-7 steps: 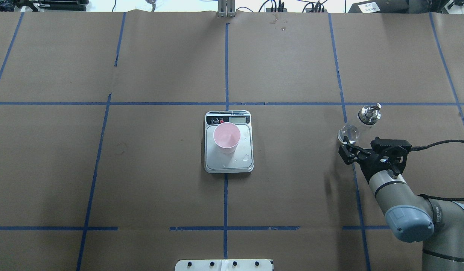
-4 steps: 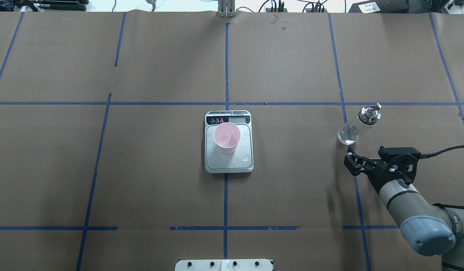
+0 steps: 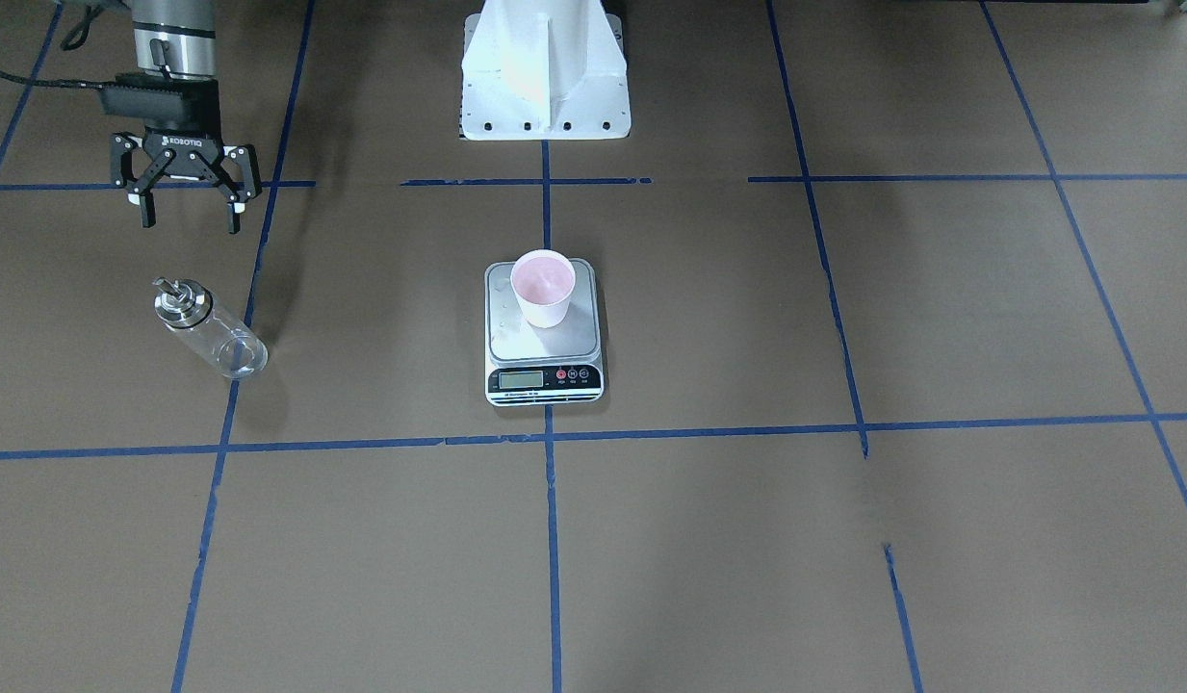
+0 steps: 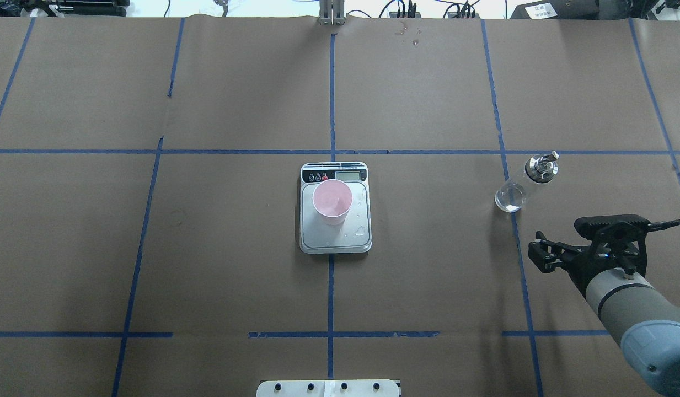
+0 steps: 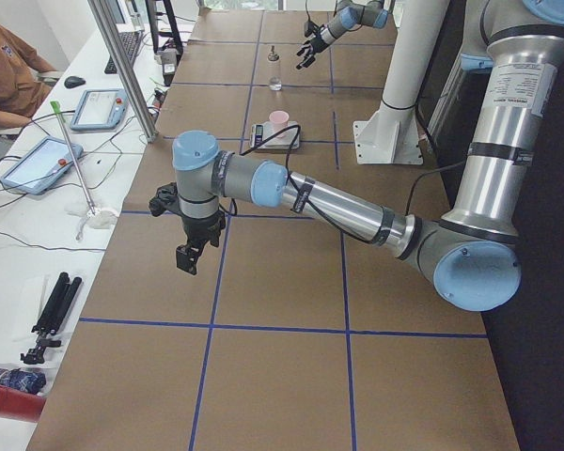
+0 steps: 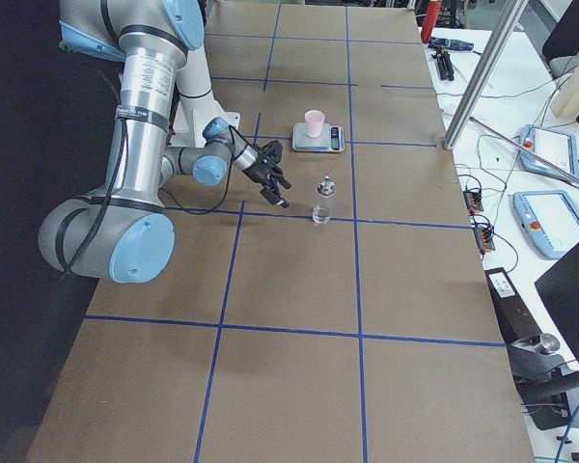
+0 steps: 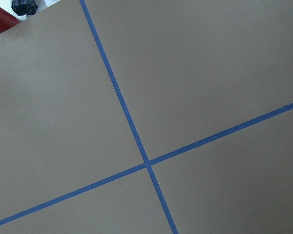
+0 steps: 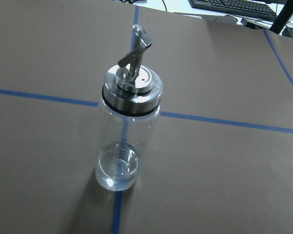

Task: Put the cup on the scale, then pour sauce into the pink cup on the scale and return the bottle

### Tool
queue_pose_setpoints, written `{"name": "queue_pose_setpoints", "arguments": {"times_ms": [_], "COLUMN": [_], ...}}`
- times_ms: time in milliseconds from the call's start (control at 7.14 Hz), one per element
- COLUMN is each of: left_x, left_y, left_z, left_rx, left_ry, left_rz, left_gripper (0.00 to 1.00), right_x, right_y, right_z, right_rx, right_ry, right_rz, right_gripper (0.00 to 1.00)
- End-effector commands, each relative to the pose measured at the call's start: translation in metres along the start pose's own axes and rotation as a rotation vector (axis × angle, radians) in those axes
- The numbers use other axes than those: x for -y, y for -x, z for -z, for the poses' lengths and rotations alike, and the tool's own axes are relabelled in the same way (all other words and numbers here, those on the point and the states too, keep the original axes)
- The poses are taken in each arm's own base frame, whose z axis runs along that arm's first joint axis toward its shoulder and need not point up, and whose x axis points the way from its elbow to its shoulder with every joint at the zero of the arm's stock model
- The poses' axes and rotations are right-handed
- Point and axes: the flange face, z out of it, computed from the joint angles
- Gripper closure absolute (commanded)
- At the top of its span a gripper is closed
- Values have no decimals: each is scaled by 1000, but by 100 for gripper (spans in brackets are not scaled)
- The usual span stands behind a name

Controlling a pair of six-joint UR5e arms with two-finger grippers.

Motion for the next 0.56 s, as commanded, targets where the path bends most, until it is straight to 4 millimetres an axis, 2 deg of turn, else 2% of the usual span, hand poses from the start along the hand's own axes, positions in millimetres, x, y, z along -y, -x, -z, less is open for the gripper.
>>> {"name": "queue_pose_setpoints", "arguments": {"times_ms": [0, 140, 280, 420], "left_x": [1, 1, 1, 1], "left_y": [-1, -1, -1, -1], "left_z": [1, 1, 1, 2], "left_rx": [0, 1, 1, 1], "left_ry": [-2, -2, -2, -3], "left_rz": [-2, -2, -2, -3], "left_gripper": [0, 0, 0, 0], "right_x": [21, 37, 61, 90], "right_y": [-4, -4, 8, 6], "right_z": [48, 59, 63, 65], "right_rx": [-78, -84, -61, -54], "right_ry": [121, 182, 226, 284], "right_rz": [55, 49, 73, 73], "right_gripper": [0, 0, 0, 0]}}
